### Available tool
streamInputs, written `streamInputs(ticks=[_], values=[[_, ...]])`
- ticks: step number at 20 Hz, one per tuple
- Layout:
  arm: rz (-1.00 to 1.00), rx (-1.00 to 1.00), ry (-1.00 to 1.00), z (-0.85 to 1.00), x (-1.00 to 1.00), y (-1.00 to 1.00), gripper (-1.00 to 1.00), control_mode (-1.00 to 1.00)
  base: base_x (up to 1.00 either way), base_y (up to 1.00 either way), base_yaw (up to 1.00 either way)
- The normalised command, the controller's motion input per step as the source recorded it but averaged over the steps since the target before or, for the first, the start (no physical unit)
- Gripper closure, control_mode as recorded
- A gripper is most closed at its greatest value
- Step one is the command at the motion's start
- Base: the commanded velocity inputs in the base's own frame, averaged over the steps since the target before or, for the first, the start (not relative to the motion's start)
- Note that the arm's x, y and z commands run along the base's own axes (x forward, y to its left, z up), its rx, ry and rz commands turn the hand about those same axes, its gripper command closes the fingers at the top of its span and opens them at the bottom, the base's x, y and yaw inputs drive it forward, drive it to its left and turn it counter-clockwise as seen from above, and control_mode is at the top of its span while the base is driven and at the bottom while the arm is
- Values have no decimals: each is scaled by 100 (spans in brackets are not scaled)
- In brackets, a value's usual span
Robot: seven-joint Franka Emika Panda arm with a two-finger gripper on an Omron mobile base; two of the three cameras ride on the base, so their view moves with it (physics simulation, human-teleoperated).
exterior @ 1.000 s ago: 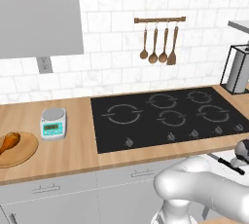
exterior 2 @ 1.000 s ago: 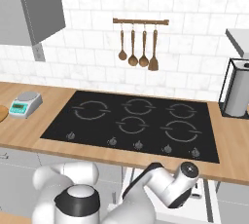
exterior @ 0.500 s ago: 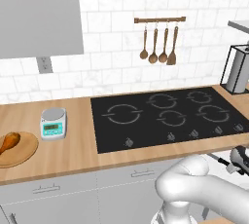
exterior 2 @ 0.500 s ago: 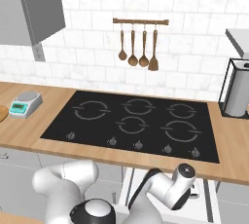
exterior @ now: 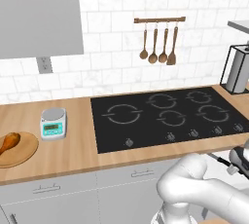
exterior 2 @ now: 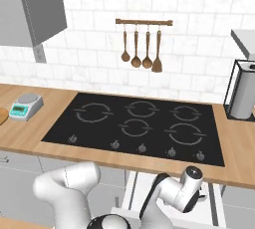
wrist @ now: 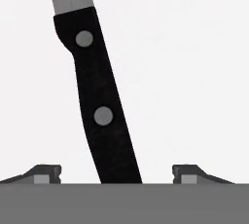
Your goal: Pick up the knife from the drawer and place it on the cutting board. Then place the meat from the plate to the cutting board.
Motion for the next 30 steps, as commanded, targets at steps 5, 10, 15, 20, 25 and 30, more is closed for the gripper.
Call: streamInputs(ticks=[5, 10, 15, 20, 25, 30], values=[[18, -1, 1, -86, -8, -23, 100, -100, 0, 0, 0], [10, -1, 5, -47, -94, 0, 100, -100, 0, 0, 0], [15, -2, 17, -15, -100, 0, 100, -100, 0, 0, 0], [15, -1, -2, -14, -66, 30, 100, -100, 0, 0, 0], [15, 0, 2, 78, -88, 3, 100, -100, 0, 0, 0], [15, 0, 7, 100, -62, -15, 100, -100, 0, 0, 0]])
